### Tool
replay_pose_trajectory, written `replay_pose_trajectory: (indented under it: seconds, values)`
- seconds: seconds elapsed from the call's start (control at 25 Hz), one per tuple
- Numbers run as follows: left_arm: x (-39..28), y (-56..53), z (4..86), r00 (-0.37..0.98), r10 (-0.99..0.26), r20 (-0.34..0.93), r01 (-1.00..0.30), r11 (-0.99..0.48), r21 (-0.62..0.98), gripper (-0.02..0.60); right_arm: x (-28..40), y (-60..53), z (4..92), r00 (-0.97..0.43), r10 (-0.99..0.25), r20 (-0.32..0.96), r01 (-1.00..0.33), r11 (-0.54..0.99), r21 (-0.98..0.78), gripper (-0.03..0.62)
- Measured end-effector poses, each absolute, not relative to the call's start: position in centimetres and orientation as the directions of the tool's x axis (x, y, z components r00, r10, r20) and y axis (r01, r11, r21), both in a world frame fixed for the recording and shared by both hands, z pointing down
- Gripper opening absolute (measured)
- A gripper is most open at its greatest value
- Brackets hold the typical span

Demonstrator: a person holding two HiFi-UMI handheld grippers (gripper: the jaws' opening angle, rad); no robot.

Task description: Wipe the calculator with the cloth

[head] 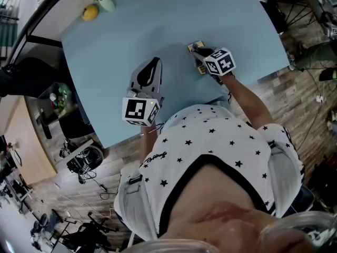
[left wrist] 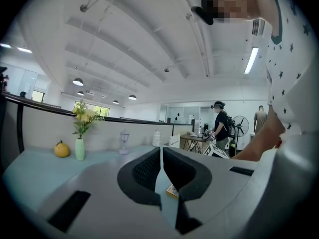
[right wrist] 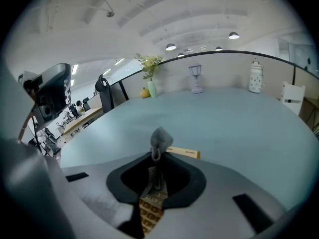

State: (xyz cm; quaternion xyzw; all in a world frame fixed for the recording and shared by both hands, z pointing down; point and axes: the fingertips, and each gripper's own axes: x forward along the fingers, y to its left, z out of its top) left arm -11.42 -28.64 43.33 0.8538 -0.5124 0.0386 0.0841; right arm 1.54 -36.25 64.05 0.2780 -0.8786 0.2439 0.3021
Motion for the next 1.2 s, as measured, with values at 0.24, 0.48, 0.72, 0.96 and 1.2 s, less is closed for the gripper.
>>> replay_pose_trajectory:
  seconds: [0.24, 0.48, 0.72, 0.96, 1.2]
  values:
    - [-10.8, -28.8, 43.2, 0.48, -0.864, 0.15, -0.877, -0.47, 0.102, 0.04, 3.9, -37.4, 64.0, -0.64, -0.376, 0.67, -0.676, 0.689, -0.26, 0.052]
    - [-10.8, -28.8, 43.2, 0.482, -0.862, 0.155, -0.876, -0.473, 0.096, 0.04, 6.1, -38.1, 64.2, -0.613, -0.41, 0.675, -0.712, 0.657, -0.247, 0.052]
    - [-10.6, -28.6, 43.0, 0.486, -0.861, 0.152, -0.874, -0.477, 0.093, 0.04, 7.7, -38.3, 64.5, -0.586, -0.438, 0.682, -0.742, 0.628, -0.234, 0.052]
    - [-10.1, -28.3, 43.0, 0.491, -0.858, 0.153, -0.871, -0.482, 0.092, 0.04, 8.0, -38.2, 64.8, -0.579, -0.452, 0.678, -0.752, 0.618, -0.23, 0.052]
    - [-10.5, -27.9, 42.9, 0.484, -0.862, 0.15, -0.875, -0.476, 0.088, 0.04, 6.8, -38.0, 63.0, -0.628, -0.465, 0.625, -0.73, 0.63, -0.265, 0.052]
